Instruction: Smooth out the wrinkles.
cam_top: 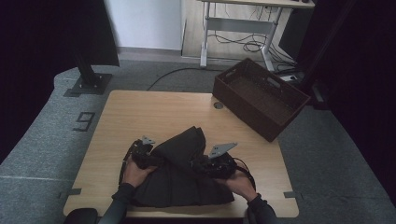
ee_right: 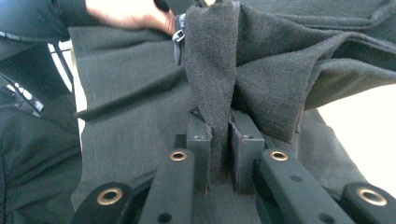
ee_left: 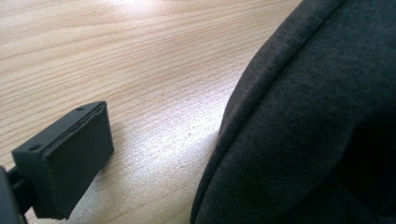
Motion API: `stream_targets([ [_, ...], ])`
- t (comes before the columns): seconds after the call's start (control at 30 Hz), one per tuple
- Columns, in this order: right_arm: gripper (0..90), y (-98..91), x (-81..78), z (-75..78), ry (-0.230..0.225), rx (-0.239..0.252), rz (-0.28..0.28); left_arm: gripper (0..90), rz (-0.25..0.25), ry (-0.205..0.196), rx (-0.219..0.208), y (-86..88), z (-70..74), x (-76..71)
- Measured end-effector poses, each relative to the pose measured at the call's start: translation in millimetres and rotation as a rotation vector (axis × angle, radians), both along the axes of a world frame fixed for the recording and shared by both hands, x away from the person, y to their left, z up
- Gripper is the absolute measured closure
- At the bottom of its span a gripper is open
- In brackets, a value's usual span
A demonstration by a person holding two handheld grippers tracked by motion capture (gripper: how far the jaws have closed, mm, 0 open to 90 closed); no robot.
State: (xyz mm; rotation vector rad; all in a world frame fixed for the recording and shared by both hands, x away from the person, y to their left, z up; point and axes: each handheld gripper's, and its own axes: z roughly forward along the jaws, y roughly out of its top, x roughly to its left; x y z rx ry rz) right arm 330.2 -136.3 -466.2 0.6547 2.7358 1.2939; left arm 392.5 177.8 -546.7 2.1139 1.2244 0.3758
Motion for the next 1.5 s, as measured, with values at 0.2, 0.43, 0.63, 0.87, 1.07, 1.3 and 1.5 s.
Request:
stream_targets([
  [0.2, 79.9, 3.6, -0.1, -11.3, 0.021, -0.011, -0.001, 8.3, -0.062, -0.017, 0.041, 3.6, 25.4, -15.0],
  [0.43, 79.7, 8.2, -1.3, -18.4, 0.034, -0.013, 0.001, 9.6, -0.078, 0.018, 0.056, 16.5, 29.5, -34.2],
  [0.63, 79.5, 15.9, -5.7, -27.8, 0.062, -0.02, 0.031, 9.1, -0.009, 0.025, 0.059, 23.7, 5.8, -30.1],
  [0.87, 79.5, 19.7, -10.5, -36.7, 0.079, -0.046, 0.055, 5.7, 0.042, 0.021, 0.058, 25.6, 4.3, -15.0],
  [1.07, 79.3, 18.4, -11.6, -39.3, 0.077, -0.062, 0.057, 12.1, -0.026, 0.055, 0.067, 33.1, 20.2, -18.1],
  [1.3, 78.9, 19.3, -11.3, -43.3, 0.084, -0.043, 0.059, 14.0, -0.037, -0.02, -0.011, 48.0, 76.6, -22.9],
  [1.5, 78.4, 17.8, -12.6, -44.9, 0.083, -0.027, 0.053, 13.7, -0.098, -0.042, 0.04, 3.7, 95.4, 15.2],
])
